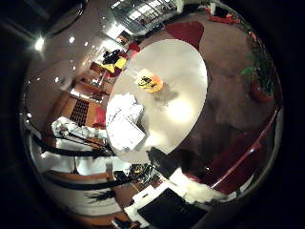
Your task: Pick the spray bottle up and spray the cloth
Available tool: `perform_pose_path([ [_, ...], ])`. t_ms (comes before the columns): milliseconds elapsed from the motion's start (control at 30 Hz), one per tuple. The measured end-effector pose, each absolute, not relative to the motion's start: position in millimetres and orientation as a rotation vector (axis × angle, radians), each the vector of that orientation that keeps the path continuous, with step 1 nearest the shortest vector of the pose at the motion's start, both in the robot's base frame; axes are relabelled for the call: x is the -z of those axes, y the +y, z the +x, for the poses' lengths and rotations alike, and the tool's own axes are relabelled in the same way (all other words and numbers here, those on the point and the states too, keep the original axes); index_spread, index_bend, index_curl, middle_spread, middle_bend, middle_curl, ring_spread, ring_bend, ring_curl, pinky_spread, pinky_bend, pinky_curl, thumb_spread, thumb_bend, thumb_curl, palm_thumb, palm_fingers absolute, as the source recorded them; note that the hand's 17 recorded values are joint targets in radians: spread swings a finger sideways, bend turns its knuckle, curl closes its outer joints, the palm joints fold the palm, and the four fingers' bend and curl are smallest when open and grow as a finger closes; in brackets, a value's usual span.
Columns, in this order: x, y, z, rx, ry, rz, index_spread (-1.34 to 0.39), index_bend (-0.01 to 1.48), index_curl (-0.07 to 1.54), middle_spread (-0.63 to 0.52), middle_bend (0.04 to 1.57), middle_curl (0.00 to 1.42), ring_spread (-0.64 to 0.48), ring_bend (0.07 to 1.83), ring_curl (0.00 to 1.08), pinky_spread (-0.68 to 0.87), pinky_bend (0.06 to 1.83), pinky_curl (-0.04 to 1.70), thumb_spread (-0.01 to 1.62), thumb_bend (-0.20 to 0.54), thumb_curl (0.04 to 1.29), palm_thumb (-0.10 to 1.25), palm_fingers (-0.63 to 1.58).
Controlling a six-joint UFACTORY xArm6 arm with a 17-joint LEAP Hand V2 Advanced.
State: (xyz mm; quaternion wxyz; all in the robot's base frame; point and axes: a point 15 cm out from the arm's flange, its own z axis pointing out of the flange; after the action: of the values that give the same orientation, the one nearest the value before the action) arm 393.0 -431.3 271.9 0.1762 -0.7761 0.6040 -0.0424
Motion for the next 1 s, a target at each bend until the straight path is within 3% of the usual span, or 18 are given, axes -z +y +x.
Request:
perform_pose_path([
  [567,-202.6,-350.3,465.6,-0.076,1.492,-1.924,-0.23,0.14,0.22,0.05,0.30,0.34,0.14,0.37,0.27,0.33,0.41,0.33,0.85,-0.036,0.30,0.40,0.08],
  [1000,-208.4,-286.3,479.6,-0.268,1.367,-1.793,-0.17,0.14,0.23,0.13,0.34,0.34,0.15,0.42,0.27,0.34,0.43,0.32,0.83,-0.037,0.30,0.38,0.12],
])
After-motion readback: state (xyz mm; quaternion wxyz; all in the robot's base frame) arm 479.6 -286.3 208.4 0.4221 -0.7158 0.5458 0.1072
